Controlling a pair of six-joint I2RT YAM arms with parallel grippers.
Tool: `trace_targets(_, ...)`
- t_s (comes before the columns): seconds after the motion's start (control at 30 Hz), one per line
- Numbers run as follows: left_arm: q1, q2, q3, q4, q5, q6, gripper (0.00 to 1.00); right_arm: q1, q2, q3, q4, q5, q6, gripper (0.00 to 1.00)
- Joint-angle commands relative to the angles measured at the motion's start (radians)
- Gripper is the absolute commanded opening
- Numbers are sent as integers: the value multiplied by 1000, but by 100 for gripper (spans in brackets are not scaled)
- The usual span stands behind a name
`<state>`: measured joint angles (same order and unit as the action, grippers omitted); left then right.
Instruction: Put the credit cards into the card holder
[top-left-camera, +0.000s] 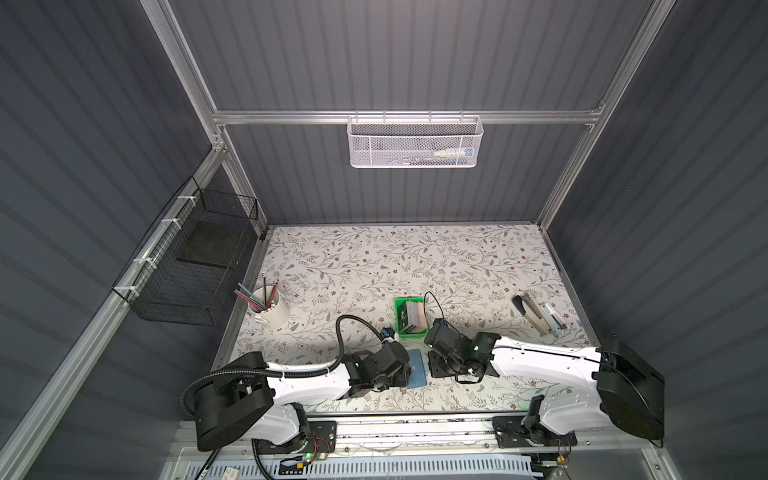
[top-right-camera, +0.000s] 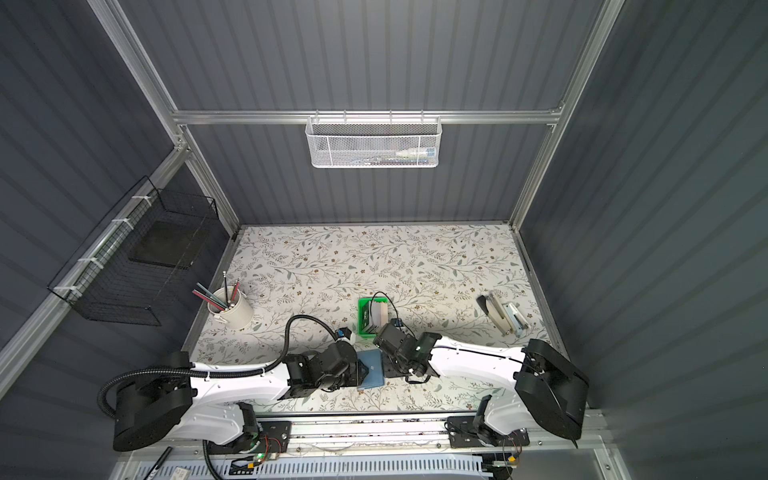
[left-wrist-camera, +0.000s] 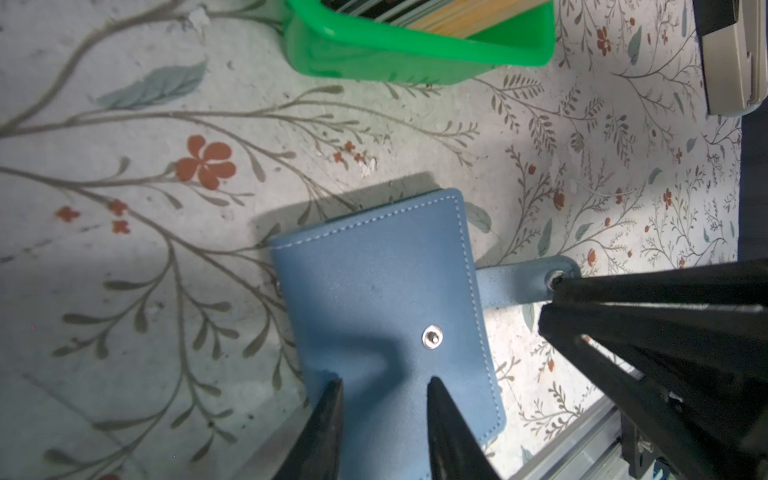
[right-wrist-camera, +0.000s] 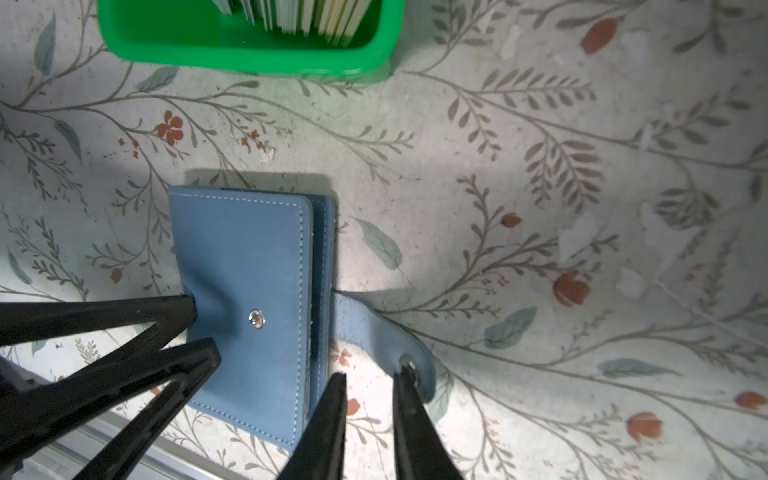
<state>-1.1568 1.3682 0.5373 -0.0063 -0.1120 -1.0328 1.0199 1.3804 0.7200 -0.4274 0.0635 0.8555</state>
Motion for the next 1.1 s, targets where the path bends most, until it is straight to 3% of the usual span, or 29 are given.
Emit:
trace_targets(0.0, 5, 8, -10, -16, 2, 4, 35, -11, -4, -9, -32, 25, -9, 24)
trace_targets(0.53, 3, 42, 1, 7, 20, 30, 35, -15, 92, -13, -26, 40, 3, 25)
trace_targets(0.87, 3, 36, -10, 6, 12, 31, 35, -12, 21, -4, 33, 10, -22, 23)
trace_targets(1.07, 4, 38, -14, 15, 17, 30, 35, -15, 57, 29, 65, -4, -27, 23)
